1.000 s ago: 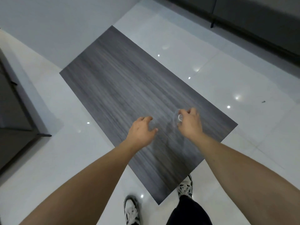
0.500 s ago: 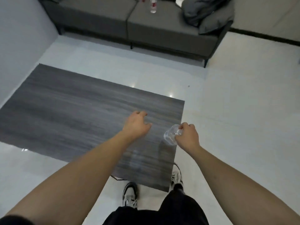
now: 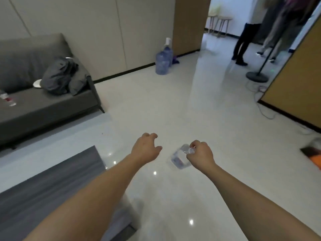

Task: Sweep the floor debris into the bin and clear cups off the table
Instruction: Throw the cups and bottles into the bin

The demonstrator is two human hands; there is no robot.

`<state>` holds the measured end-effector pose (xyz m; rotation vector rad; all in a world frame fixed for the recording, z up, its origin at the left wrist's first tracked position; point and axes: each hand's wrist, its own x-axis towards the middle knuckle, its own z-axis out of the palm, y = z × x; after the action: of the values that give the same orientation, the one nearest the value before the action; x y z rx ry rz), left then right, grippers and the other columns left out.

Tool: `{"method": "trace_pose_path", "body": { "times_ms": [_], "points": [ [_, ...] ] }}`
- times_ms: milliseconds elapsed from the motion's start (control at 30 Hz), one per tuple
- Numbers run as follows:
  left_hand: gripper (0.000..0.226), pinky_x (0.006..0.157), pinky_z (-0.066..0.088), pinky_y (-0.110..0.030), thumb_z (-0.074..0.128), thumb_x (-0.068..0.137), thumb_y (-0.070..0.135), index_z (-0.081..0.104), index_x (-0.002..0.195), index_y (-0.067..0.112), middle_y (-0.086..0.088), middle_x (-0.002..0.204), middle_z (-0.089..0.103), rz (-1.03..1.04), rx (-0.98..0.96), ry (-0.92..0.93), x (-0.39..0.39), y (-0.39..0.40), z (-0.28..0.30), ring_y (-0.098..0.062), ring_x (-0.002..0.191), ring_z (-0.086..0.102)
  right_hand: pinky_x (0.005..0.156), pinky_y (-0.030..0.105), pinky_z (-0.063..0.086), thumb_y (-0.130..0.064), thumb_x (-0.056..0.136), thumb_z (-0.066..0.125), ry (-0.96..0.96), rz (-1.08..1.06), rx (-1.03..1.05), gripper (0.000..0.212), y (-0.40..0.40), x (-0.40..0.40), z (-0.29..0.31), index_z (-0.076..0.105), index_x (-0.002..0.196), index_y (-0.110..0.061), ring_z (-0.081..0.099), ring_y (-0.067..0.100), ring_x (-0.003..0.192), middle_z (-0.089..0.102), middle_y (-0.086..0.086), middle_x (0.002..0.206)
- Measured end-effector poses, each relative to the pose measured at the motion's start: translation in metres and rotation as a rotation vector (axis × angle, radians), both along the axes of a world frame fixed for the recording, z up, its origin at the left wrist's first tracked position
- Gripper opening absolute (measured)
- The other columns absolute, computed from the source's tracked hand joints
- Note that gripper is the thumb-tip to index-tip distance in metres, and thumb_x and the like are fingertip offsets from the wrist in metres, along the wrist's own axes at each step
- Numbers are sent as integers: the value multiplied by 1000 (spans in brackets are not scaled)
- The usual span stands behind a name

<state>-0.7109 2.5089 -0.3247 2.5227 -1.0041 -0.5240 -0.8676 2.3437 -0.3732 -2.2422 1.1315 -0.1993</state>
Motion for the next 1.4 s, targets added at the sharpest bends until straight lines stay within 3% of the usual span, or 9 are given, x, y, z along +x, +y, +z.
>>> {"method": "trace_pose_path", "body": {
  "times_ms": [133,367,567,700,900,1100,1267,1400],
  "points": [
    [57,98,40,-31,59,94,40,43,145,20,-6,146,43,-258,-37,-8,-127,-131,12,-25,123,51,56,24,35,-13,80,58,-18,-274,19,20,-78,-156,0,56,96,-24,53,19,77,46,0,98],
    [57,101,41,-33,60,94,43,43,145,22,-4,146,43,-789,-33,-17,-373,-300,14,-23,124,51,52,16,31,-10,79,58,-25,-722,60,24,-148,-417,-11,55,98,-23,52,18,75,44,0,104],
    [58,101,43,-34,60,95,42,43,146,22,-5,147,42,-1133,34,-12,-528,-390,-7,-24,124,51,70,23,38,-10,84,58,23,-1093,74,21,-160,-575,-33,59,103,-19,49,19,73,48,4,106],
    [58,102,42,-34,61,95,42,42,147,23,-5,148,42,-1293,55,7,-611,-452,-31,-25,126,50,67,24,38,-13,83,59,101,-1259,131,23,-179,-647,-52,59,105,-21,48,18,69,42,0,100],
    [60,104,42,-35,62,94,44,42,147,25,-4,149,41,-1474,103,27,-704,-575,-75,-25,129,48,69,23,39,-21,85,63,180,-1400,225,24,-270,-721,-78,60,109,-22,60,22,84,49,3,104],
    [61,102,46,-38,64,92,44,42,147,26,-5,146,44,-1546,190,-8,-766,-716,-84,-28,125,51,61,21,36,-23,82,65,179,-1495,289,31,-389,-769,-70,60,113,-23,49,17,74,52,4,102],
    [61,99,47,-37,64,91,44,44,145,24,-8,140,49,-1579,159,-16,-817,-811,-77,-28,121,53,73,23,41,-21,81,67,108,-1528,287,34,-474,-807,-58,61,115,-19,60,26,96,58,10,113],
    [59,98,45,-35,65,91,42,46,144,24,-8,139,49,-1582,152,9,-859,-877,-80,-28,122,52,82,27,50,-21,84,68,114,-1525,237,32,-546,-853,-51,64,116,-14,62,25,93,63,12,113]
  ]
}}
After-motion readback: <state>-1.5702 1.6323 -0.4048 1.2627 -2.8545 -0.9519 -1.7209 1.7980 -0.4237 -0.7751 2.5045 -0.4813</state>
